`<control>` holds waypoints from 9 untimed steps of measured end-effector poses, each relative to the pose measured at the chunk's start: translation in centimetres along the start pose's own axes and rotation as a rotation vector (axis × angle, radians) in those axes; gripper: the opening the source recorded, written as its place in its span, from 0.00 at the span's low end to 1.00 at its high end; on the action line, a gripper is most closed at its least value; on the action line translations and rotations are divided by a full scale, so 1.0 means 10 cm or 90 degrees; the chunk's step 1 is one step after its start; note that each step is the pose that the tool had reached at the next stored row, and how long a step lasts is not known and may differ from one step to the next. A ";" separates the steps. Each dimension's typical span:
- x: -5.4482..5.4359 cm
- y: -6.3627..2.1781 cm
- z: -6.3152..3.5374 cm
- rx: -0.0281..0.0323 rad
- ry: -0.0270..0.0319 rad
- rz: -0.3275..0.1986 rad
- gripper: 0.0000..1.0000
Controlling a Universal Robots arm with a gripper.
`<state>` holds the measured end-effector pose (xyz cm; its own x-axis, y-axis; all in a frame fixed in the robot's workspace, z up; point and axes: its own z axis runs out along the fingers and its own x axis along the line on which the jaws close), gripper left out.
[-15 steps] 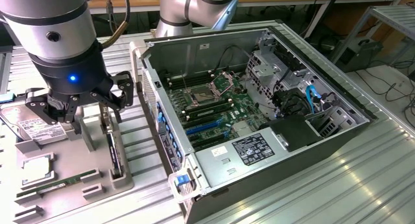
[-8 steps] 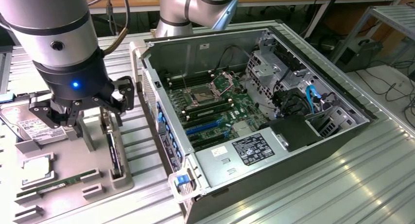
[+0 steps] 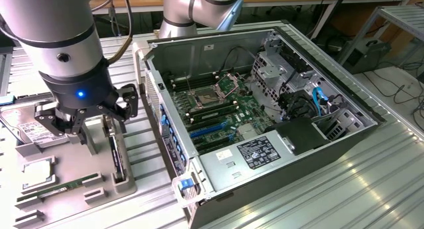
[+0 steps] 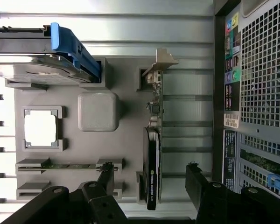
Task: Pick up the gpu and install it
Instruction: 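Pick up the gpu and move the gpu toward the slot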
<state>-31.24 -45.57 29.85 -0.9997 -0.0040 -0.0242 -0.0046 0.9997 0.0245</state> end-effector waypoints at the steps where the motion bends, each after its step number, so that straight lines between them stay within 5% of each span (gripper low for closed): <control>1: 0.00 -0.001 0.023 0.0000 0.0000 0.000 0.72; 9: 0.00 -0.006 0.196 0.0001 0.0000 0.000 0.72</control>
<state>-31.24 -45.58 27.90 -0.9997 -0.0034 -0.0242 -0.0040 0.9997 0.0244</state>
